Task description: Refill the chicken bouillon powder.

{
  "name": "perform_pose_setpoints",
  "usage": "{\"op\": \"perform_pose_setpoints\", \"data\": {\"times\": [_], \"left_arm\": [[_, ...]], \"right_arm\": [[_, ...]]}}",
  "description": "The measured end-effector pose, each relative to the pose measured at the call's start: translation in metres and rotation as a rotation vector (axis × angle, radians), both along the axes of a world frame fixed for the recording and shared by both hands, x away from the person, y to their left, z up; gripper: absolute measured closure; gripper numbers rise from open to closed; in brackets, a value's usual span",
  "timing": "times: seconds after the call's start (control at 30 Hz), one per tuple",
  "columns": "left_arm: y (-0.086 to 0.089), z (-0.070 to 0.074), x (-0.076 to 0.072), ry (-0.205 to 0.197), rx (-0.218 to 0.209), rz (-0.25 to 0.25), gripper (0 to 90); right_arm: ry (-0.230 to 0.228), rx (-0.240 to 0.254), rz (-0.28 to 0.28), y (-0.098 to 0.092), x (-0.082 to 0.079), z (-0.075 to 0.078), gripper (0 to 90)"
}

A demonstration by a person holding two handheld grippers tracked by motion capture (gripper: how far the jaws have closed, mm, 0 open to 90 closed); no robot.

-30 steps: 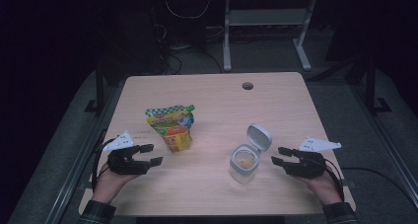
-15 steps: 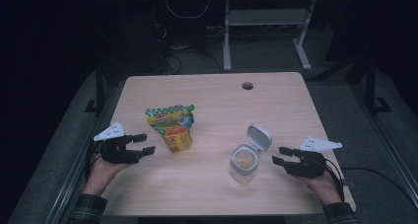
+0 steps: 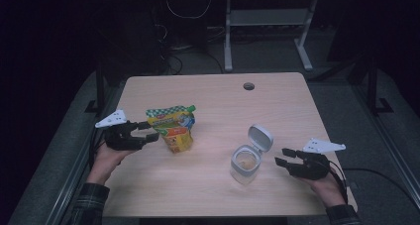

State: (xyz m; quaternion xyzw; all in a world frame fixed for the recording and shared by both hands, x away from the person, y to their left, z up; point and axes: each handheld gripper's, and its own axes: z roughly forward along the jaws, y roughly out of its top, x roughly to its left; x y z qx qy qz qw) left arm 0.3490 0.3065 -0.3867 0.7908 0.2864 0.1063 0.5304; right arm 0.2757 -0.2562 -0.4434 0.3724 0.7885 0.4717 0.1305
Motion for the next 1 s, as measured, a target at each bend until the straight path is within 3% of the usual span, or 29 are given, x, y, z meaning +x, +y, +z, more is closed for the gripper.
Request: {"op": "perform_pose_setpoints", "data": {"times": [0.43, 0.67, 1.0], "left_arm": [[-0.011, 0.003, 0.014, -0.016, -0.005, -0.039, 50.5], [-0.018, 0.004, 0.011, -0.025, 0.029, -0.044, 68.0], [-0.021, 0.003, 0.008, -0.012, 0.012, -0.072, 82.6]], "right_arm": [[0.004, -0.008, -0.003, 0.000, 0.000, -0.001, 50.4], [0.001, -0.009, -0.005, -0.001, 0.000, 0.000, 50.5], [-0.003, -0.016, -0.001, 0.000, 0.000, 0.000, 50.5]]}}
